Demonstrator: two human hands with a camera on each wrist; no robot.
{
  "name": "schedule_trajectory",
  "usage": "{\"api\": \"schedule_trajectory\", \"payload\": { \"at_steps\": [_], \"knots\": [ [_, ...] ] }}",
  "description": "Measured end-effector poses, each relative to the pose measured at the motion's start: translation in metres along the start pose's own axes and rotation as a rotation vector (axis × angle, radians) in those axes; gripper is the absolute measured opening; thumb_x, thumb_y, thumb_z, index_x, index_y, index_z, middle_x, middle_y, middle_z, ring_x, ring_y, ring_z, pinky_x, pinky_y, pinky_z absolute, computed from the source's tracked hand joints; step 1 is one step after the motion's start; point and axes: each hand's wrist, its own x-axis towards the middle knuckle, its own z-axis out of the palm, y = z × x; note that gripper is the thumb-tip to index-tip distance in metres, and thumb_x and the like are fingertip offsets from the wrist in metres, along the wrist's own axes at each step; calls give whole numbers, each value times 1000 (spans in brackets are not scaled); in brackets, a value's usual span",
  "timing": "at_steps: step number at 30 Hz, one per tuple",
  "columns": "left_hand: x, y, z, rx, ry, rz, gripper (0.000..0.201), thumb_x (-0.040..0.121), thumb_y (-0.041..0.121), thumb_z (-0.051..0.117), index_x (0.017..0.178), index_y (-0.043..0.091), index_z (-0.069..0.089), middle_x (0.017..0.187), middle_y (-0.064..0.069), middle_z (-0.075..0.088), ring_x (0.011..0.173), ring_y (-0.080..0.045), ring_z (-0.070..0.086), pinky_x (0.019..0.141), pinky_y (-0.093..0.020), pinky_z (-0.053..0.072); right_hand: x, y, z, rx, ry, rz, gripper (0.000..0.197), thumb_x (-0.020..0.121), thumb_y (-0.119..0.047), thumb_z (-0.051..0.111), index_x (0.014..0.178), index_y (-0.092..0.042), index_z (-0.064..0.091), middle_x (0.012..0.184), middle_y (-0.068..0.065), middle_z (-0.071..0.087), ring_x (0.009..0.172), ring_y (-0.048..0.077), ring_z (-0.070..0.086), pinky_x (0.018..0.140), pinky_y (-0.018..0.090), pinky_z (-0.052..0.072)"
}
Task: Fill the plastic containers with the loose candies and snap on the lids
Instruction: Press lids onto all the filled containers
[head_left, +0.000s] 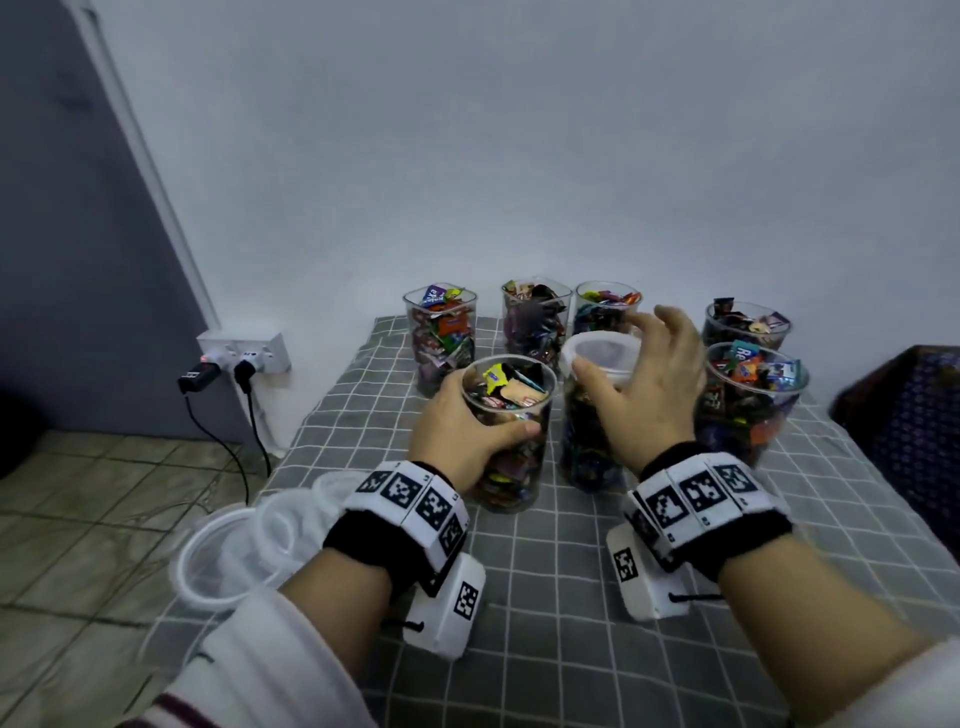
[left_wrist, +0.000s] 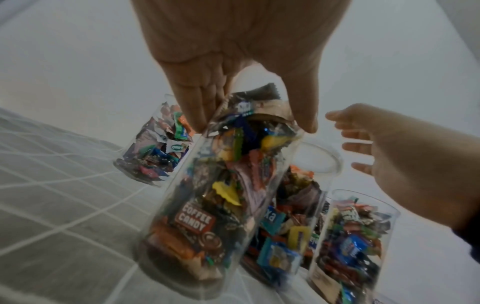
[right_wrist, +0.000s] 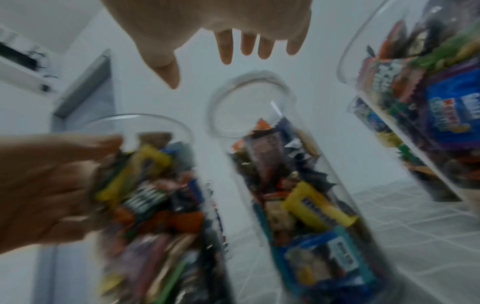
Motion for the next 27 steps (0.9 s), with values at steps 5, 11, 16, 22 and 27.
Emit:
{"api": "schedule_trajectory", "payload": {
  "at_steps": [5,11,16,22,27],
  "knots": [
    [-18,5,-1,-2,-49,19,73,61,29,86,123,26,47,115,5,61,108,-14,57,95,-35,47,-52,-29,-1,231,53,-162,59,70,-40,52,114,0,52,113,12,46,108,22,38,95,28,29],
    [-44,15,-4,1,-129,34,63,52,37,67,109,41,41,95,20,56,100,-11,57,89,-26,45,-67,-37,7,528,-317,169,106,52,-53,72,142,-19,27,131,-5,37,127,13,38,110,30,30],
    [-52,11,-11,-159,-308,74,75,55,11,84,114,36,46,111,15,61,103,1,59,93,-18,46,-67,-24,12,761,-380,268,111,40,-48,82,135,-23,30,126,-5,53,116,9,53,105,37,42],
    [-34,4,-60,609,-301,-37,105,71,47,76,150,16,14,153,-5,28,137,-19,32,111,-32,29,-76,-13,11,649,-457,293,86,43,-47,83,117,-37,39,117,-17,55,113,8,54,104,40,43],
    [-6,-18,-89,1011,-423,-348,95,74,62,65,143,7,30,144,-12,42,126,-26,45,99,-32,38,-75,-12,9,585,-455,275,81,54,-38,86,120,-34,39,124,-7,56,116,13,53,104,41,42]
  ]
}}
